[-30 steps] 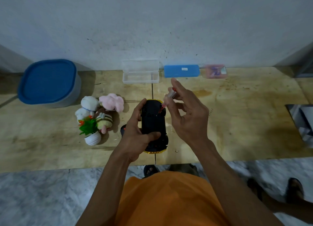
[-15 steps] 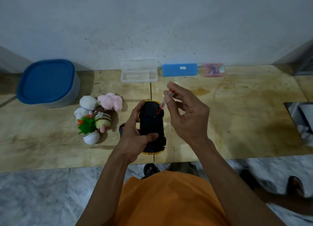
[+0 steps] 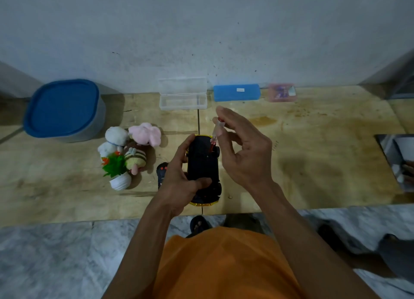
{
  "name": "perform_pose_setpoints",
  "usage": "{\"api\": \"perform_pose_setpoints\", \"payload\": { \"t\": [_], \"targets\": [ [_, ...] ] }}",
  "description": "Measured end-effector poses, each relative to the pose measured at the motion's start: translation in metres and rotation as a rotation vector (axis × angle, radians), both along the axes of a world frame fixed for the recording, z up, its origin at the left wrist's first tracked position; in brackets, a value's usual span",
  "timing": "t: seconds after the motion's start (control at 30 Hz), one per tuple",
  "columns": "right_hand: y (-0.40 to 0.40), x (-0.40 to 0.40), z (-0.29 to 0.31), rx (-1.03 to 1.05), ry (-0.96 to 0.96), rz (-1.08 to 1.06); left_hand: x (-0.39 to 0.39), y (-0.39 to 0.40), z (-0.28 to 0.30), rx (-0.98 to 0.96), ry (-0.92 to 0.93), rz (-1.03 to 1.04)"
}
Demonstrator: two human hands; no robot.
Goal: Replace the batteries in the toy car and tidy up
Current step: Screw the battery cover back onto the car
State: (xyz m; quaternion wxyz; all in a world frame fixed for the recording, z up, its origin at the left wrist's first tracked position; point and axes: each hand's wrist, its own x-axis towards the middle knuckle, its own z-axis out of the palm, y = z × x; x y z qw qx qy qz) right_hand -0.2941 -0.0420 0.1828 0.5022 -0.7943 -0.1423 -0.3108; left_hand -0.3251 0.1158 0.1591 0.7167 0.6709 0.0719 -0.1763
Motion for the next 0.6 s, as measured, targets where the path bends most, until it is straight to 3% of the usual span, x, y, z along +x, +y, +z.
{"api": "perform_pose_setpoints", "payload": {
  "t": [0.6],
  "targets": [
    [-0.011,-0.004,-0.005,0.084,0.073,0.011,-0.002,-0.004,-0.004,0.015,0.035,0.030]
  ]
}}
